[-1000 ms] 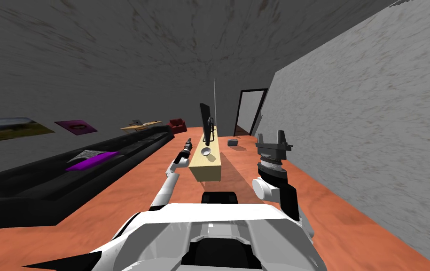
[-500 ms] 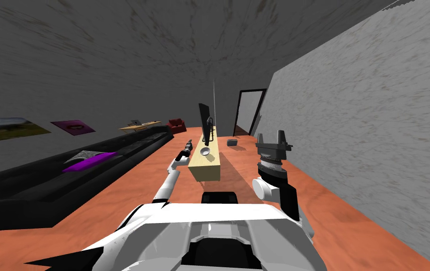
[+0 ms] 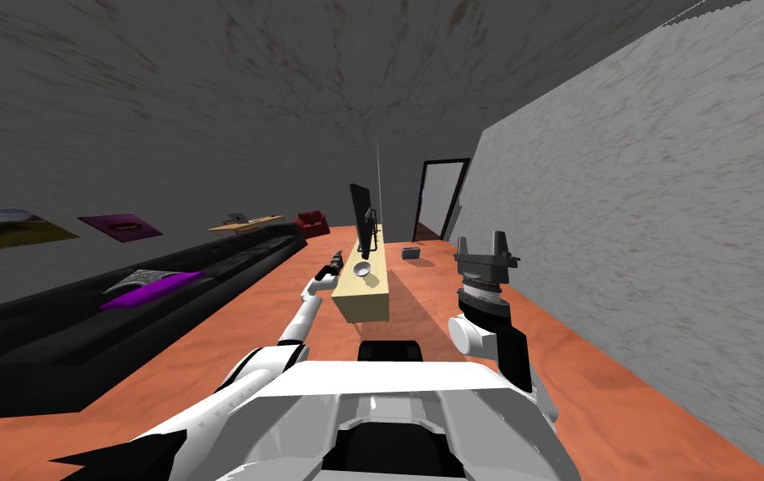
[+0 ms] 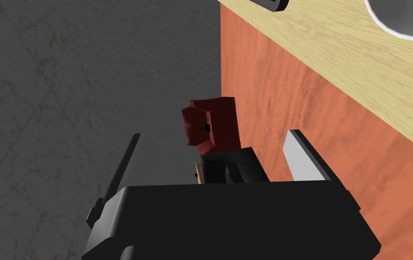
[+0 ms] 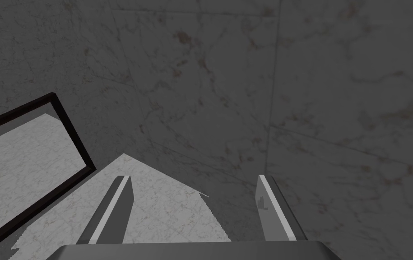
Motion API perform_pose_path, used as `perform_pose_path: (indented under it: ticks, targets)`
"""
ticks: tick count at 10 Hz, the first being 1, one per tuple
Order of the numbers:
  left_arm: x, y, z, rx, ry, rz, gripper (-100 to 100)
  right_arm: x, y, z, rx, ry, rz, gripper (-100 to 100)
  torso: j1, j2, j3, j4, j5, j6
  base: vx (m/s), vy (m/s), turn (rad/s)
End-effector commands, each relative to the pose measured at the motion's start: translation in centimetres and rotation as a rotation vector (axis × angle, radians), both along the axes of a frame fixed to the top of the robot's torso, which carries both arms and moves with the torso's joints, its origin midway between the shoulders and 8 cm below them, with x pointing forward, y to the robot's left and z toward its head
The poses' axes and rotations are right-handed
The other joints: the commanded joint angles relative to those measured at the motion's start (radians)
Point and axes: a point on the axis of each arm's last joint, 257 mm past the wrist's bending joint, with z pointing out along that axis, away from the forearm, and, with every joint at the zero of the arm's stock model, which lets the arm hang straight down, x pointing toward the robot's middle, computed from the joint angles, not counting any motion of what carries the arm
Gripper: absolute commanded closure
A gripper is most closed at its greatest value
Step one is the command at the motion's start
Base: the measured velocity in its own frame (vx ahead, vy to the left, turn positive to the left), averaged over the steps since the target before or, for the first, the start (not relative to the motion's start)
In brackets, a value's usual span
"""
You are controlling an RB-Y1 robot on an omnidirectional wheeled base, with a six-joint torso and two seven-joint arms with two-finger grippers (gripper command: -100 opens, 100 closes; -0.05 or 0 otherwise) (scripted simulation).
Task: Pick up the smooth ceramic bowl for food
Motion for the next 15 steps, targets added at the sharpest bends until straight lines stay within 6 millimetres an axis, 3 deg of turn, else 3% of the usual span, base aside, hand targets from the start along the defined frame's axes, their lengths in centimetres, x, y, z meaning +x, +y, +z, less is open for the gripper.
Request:
perform_pose_path:
  ticks: [1,7,9,15]
  targets:
    - [0.6,0.3,-1.2,-0.029,0.057,0.011,-100,0.0,0.0,0.0,0.000,0.000,0.000,0,0.000,0.000,0.000,0.000,0.000,0.000,0.007,-0.038,-0.035]
    - [0.8,1.4,-6.5,-0.116,0.250,0.061,-100,0.0,0.0,0.0,0.000,0.000,0.000,0,0.000,-0.001,-0.001,0.000,0.000,0.000,0.016,-0.037,-0.032]
    - [0.0,2.0,-9.2,-0.148,0.332,0.089,-100,0.0,0.0,0.0,0.000,0.000,0.000,0,0.000,-0.001,-0.001,0.000,0.000,0.000,0.025,-0.039,-0.032]
    - [-1.9,2.7,-13.8,-0.233,0.516,0.156,-100,0.0,0.0,0.0,0.000,0.000,0.000,0,0.000,-0.001,-0.001,0.000,0.000,0.000,0.028,-0.034,-0.033]
